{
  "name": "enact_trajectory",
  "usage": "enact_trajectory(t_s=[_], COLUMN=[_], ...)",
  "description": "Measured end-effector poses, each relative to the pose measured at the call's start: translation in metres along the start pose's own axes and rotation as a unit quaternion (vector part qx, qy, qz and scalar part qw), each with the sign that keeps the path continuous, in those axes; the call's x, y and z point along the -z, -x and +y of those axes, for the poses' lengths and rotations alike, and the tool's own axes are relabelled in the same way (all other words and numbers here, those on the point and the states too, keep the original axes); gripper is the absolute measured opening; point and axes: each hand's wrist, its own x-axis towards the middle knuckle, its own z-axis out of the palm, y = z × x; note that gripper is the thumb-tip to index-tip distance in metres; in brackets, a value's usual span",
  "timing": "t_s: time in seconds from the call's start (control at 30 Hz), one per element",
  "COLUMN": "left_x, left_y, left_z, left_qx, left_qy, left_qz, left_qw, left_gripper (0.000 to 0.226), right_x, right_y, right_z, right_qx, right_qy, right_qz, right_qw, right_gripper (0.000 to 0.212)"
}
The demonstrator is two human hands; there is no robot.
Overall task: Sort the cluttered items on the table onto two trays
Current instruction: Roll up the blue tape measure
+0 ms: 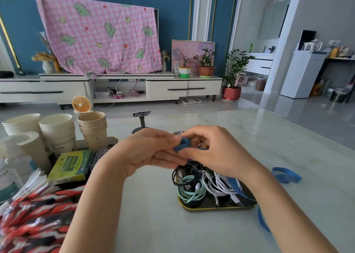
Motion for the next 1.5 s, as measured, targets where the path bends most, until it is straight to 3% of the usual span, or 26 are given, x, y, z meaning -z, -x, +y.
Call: enact_trajectory(t_s=[0.13, 0.23, 0.3, 0.4, 0.47, 0.53, 0.6, 0.73, 0.87, 0.93, 1.07, 1.23, 1.37, 1.5], left_x=[-0.026, -0.041, -0.036, -0.018, -0.006, 0.001, 0.0, -0.016, -0.033, -0.031, -0.013, 0.004, 0.01, 0.01], left_y=[-0.016, -0.022, -0.021, -0.014, -0.006, 0.001, 0.002, -0.009, -0.012, -0.012, -0.008, 0.004, 0.005, 0.004], left_z=[-0.002, -0.005, -0.005, -0.003, -0.002, -0.001, 0.0, 0.001, 0.001, 0.001, 0.001, 0.002, 0.001, 0.0], left_qx=[-0.067, -0.099, -0.095, -0.038, 0.007, 0.033, 0.016, -0.047, -0.074, -0.069, -0.021, 0.027, 0.041, 0.025], left_qy=[0.12, 0.138, 0.136, 0.093, 0.031, -0.02, -0.021, 0.095, 0.123, 0.111, 0.048, -0.034, -0.054, -0.021], left_qz=[0.101, 0.138, 0.135, 0.089, 0.035, -0.014, -0.016, 0.06, 0.073, 0.092, 0.115, 0.025, -0.003, 0.003], left_qw=[0.985, 0.976, 0.977, 0.991, 0.999, 0.999, 1.0, 0.993, 0.987, 0.987, 0.992, 0.999, 0.998, 0.999], left_gripper=[0.021, 0.014, 0.013, 0.015, 0.029, 0.05, 0.048, 0.033, 0.023, 0.019, 0.012, 0.015, 0.019, 0.041], right_x=[-0.013, -0.018, -0.013, -0.002, 0.005, 0.006, 0.004, -0.003, -0.007, -0.004, 0.005, 0.005, 0.003, 0.005], right_y=[-0.002, -0.003, -0.002, -0.001, 0.002, 0.004, 0.003, 0.0, -0.002, -0.002, -0.001, 0.0, -0.001, -0.002], right_z=[-0.008, -0.01, -0.007, -0.004, -0.004, -0.006, -0.006, -0.006, -0.005, -0.004, -0.001, -0.001, 0.0, 0.0], right_qx=[-0.016, -0.019, -0.006, 0.001, -0.005, -0.004, 0.007, 0.008, -0.004, -0.006, 0.004, 0.014, 0.018, 0.024], right_qy=[0.088, 0.111, 0.094, 0.04, 0.001, -0.011, 0.012, 0.086, 0.121, 0.109, 0.071, 0.008, -0.007, -0.023], right_qz=[0.17, 0.203, 0.167, 0.029, -0.059, -0.09, -0.04, 0.156, 0.213, 0.173, 0.014, -0.06, -0.07, -0.043], right_qw=[0.981, 0.973, 0.981, 0.999, 0.998, 0.996, 0.999, 0.984, 0.97, 0.979, 0.997, 0.998, 0.997, 0.999], right_gripper=[0.023, 0.022, 0.021, 0.025, 0.03, 0.028, 0.022, 0.021, 0.027, 0.027, 0.031, 0.032, 0.024, 0.023])
